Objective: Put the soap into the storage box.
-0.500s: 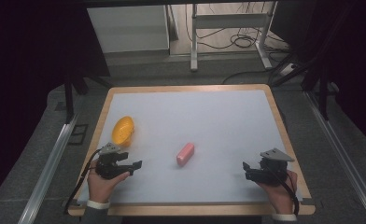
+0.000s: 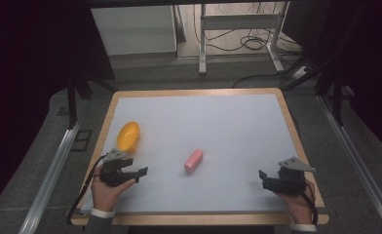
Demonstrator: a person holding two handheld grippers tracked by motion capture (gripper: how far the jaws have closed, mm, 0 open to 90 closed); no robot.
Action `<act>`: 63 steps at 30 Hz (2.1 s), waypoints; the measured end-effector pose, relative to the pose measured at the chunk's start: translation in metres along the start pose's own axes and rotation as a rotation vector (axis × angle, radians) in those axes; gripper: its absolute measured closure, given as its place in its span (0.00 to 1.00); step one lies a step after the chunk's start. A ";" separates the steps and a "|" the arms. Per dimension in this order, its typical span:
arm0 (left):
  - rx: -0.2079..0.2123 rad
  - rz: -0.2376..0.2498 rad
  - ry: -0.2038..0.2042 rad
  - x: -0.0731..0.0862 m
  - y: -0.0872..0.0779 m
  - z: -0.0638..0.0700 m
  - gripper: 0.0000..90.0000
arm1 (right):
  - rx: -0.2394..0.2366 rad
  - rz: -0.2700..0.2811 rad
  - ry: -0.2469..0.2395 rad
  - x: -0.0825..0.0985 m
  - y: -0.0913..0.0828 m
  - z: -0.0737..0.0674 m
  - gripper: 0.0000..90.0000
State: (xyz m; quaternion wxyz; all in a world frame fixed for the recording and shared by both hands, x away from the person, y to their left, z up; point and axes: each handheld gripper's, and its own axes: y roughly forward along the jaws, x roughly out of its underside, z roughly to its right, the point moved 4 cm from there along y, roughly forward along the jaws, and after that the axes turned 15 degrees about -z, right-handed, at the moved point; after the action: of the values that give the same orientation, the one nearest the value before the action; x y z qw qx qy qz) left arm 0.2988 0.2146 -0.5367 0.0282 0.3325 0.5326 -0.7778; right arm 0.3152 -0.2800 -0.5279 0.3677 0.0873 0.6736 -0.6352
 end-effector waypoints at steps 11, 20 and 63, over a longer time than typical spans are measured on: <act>0.005 -0.002 0.009 -0.001 0.001 -0.001 0.28 | -0.035 -0.019 -0.021 0.000 0.003 -0.003 0.12; -0.033 -0.023 0.018 0.001 -0.007 0.005 0.28 | -0.029 0.015 -0.014 0.000 -0.001 -0.002 0.12; -0.048 -0.034 0.148 -0.043 -0.016 0.049 0.24 | -0.028 -0.010 0.005 0.003 -0.001 0.005 0.12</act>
State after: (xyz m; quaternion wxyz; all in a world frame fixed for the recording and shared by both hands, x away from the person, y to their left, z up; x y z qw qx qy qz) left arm 0.3022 0.1663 -0.4897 -0.0166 0.3794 0.5574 -0.7383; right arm 0.3140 -0.2864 -0.5286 0.3642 0.0805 0.6835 -0.6274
